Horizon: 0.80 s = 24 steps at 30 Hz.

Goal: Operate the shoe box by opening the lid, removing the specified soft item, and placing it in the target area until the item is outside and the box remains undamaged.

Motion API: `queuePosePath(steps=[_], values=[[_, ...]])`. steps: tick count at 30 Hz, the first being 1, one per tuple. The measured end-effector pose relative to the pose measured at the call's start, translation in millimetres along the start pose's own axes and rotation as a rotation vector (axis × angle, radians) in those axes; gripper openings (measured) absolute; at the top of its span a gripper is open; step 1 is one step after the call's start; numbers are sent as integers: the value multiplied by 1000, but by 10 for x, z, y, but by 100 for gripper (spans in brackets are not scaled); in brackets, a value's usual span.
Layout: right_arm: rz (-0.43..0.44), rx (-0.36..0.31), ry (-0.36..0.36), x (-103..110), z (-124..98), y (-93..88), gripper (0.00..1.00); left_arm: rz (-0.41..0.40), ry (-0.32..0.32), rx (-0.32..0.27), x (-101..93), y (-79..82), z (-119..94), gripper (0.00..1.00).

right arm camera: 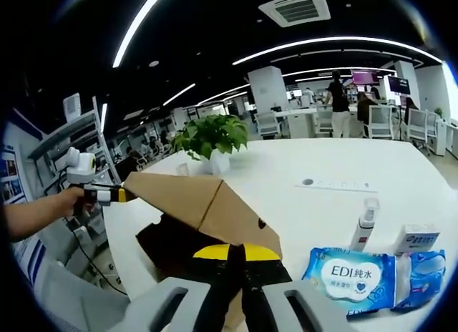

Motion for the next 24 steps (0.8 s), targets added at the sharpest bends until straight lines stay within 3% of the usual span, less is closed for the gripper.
queuePosePath(steps=[24], values=[[-93, 37, 40, 8, -11, -264, 5, 57, -48, 54, -160, -272, -30, 20]])
Point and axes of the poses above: the point that each gripper's makers call its tool centre point, and the gripper's own axes: z roughly forward along the fingers, x roughly to its left, y roughly out of its top, the point moved 5 cm from there along -z, roughly backward along the fingers, and after that the axes turned 12 degrees about z, right-handed, at the moved point
